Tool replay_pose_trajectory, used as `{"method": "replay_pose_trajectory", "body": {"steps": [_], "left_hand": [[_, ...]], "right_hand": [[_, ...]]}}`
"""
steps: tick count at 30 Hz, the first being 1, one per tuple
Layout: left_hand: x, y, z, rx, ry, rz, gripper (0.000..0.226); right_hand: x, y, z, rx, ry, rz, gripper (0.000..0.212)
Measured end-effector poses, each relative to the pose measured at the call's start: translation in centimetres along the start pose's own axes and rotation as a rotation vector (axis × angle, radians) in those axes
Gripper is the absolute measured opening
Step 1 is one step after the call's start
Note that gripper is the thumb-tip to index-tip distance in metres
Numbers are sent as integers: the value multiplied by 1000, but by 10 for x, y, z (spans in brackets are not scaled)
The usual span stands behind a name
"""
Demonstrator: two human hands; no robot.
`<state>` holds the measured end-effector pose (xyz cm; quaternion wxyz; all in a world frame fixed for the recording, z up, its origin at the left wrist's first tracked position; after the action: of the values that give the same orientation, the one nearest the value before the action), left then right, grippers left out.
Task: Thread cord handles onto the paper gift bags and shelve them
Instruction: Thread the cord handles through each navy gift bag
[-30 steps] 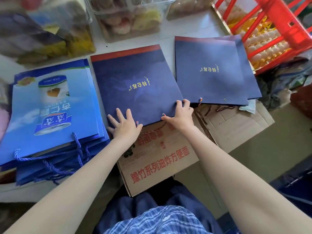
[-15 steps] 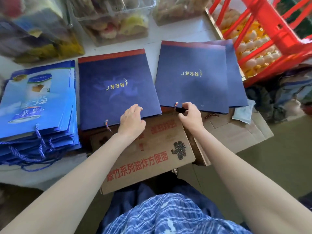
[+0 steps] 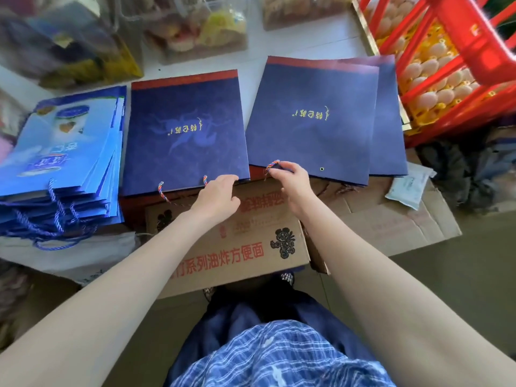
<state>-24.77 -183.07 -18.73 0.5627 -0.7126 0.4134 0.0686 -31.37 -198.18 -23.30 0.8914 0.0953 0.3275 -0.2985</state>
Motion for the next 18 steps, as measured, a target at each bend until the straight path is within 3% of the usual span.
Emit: {"method": "replay_pose_trajectory", "body": {"steps": [6, 12, 16, 18], "left_hand": [[6, -1, -17, 34, 14, 1, 53], [6, 4, -7, 118, 46, 69, 56], [6, 0, 5, 144, 89, 92, 55], [8, -1, 15, 161, 113, 121, 55]], "right_hand": [[4, 16, -9, 121, 134, 90, 40], [8, -6, -16, 44, 169, -167, 15], [4, 11, -26, 203, 224, -173, 42], [4, 20, -27, 281, 263, -184, 45]]}}
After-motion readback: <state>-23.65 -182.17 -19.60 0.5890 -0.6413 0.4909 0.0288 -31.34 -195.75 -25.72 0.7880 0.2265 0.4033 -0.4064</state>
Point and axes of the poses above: each hand's wrist, its own x-axis towards the middle knuckle, its own y-axis out of the palm, z = x × y, the point moved 9 cm from there along x, towards the middle knuckle, and after that the axes turned 3 degrees about z, right-handed, at the moved point
